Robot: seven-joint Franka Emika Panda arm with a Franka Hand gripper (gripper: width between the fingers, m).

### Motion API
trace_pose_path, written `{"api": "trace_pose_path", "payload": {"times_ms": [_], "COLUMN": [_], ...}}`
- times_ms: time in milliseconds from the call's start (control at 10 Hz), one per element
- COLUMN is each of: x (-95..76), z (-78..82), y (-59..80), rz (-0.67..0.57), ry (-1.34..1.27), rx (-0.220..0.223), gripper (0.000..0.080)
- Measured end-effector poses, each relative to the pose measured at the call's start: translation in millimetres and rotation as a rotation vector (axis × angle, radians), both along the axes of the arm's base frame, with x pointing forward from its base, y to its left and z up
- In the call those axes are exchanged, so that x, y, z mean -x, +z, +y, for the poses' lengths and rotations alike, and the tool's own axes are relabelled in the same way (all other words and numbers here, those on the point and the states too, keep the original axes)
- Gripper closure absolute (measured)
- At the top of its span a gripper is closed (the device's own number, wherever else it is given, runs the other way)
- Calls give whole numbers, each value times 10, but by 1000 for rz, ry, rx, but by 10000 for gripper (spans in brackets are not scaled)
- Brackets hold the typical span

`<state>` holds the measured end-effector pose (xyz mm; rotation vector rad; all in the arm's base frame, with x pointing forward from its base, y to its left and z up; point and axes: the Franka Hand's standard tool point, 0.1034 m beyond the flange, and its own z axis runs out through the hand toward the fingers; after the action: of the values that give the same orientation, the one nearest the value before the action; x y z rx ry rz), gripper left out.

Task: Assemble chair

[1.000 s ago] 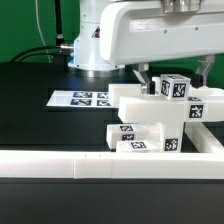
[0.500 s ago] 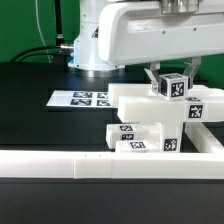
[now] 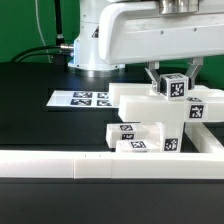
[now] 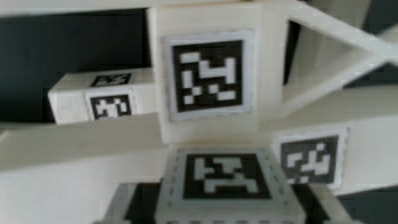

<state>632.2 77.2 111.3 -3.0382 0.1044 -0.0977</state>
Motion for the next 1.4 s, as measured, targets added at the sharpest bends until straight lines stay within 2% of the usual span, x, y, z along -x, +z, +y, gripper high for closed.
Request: {"api": "trace_pose_path", "payload": {"times_ms": [400, 800, 900, 1000, 1100, 1300, 1400], "x": [8, 19, 19, 20, 22, -11, -11], "z": [0, 76, 81, 81, 83, 107, 116], "y": [-8, -10, -10, -10, -12, 13, 14], "rz": [42, 87, 94, 92, 91, 78, 65], "ry": [-381, -748, -791, -780, -738, -566, -444], "rx": [-52, -81, -87, -86, -79, -60, -52], "gripper": [531, 531, 531, 481, 481, 197, 164]}}
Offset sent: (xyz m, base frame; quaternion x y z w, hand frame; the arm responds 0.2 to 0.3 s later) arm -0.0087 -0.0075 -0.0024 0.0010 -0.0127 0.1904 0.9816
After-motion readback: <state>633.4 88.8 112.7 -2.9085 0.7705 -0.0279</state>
